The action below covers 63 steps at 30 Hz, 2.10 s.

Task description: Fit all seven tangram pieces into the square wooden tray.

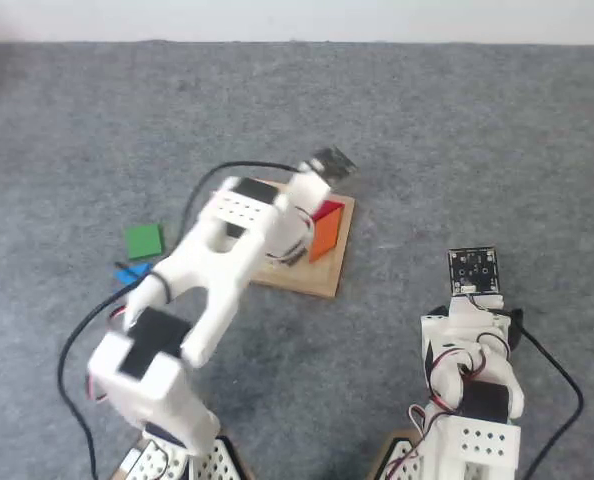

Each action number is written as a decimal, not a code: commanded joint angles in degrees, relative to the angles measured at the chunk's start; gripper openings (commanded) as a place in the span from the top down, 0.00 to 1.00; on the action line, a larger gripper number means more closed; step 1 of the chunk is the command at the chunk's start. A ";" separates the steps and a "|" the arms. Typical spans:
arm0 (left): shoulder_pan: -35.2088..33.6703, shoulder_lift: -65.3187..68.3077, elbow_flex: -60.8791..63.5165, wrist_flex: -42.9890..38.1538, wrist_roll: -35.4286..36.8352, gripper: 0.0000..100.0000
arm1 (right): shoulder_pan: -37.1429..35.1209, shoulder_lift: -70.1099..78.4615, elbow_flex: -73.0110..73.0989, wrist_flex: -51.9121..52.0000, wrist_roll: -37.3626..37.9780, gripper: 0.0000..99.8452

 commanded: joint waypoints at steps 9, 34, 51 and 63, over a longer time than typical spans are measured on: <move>-6.15 -18.29 -1.36 8.97 -6.95 0.91 | 0.22 -0.92 0.79 0.40 0.62 0.60; 2.11 1.85 1.36 -6.24 3.69 0.80 | 0.22 -0.92 0.79 0.40 0.62 0.60; 2.81 1.93 1.27 -5.27 -2.73 0.92 | 0.22 -0.92 0.79 0.48 0.62 0.60; 3.52 1.93 1.45 -3.96 -6.77 0.87 | 0.22 -0.92 0.79 0.48 0.62 0.60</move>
